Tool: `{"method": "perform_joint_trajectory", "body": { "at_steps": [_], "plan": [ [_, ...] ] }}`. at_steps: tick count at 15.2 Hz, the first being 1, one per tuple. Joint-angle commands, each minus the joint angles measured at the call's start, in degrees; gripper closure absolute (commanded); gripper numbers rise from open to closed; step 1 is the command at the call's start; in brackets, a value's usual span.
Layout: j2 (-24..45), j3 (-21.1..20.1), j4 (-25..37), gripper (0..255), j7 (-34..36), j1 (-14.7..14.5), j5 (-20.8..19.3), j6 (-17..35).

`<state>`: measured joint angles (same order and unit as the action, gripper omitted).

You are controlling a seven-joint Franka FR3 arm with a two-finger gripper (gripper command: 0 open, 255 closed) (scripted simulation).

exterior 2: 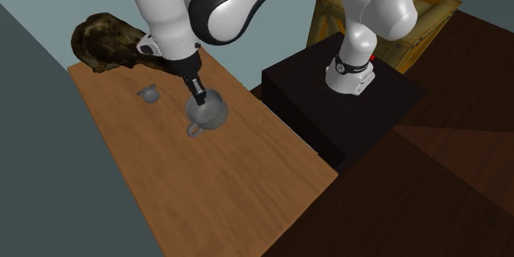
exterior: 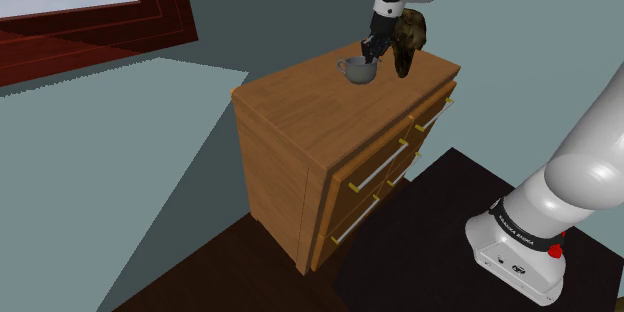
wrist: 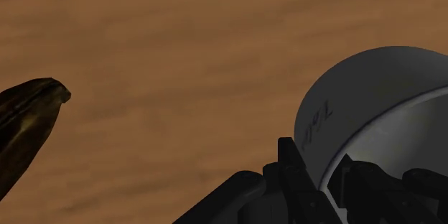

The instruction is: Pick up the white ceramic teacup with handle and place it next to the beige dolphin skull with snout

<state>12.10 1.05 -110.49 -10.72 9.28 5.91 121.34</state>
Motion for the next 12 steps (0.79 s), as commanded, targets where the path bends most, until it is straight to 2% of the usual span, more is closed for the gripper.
{"method": "perform_joint_trajectory", "body": {
  "at_steps": [1,5,12],
  "plan": [
    [0.6,0.0,-0.8,255,-0.2,0.0,0.1,1.5],
    [2.0,-0.1,-2.0,255,-0.4,0.0,0.3,4.0],
    [2.0,-0.1,-2.0,255,-0.4,0.0,0.3,4.0]
  ]
}}
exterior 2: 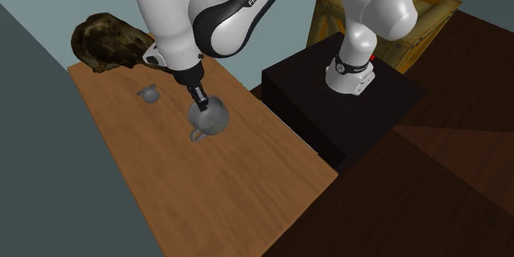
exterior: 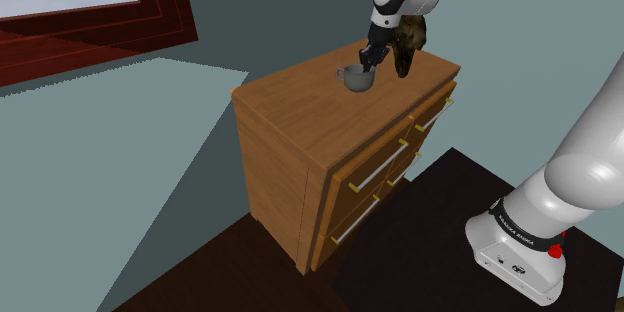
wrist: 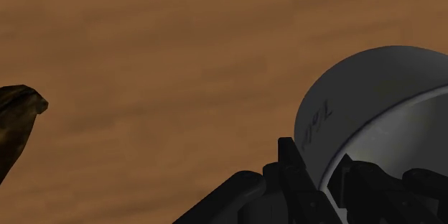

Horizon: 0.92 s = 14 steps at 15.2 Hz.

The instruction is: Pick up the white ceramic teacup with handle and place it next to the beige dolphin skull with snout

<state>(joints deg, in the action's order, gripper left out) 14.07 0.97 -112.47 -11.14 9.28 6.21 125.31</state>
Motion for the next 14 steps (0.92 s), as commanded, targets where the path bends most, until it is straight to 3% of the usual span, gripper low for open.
{"method": "perform_joint_trajectory", "body": {
  "at_steps": [1,2,7,11,14],
  "plan": [
    [0.0,0.0,0.0,255,0.0,0.0,0.0,0.0],
    [0.0,0.0,0.0,0,0.0,0.0,0.0,0.0],
    [0.0,0.0,0.0,0,0.0,0.0,0.0,0.0],
    [-3.0,0.3,3.6,0,0.3,0.3,-0.4,-6.6],
    [-3.0,0.3,3.6,0,0.3,0.3,-0.4,-6.6]
  ]
}}
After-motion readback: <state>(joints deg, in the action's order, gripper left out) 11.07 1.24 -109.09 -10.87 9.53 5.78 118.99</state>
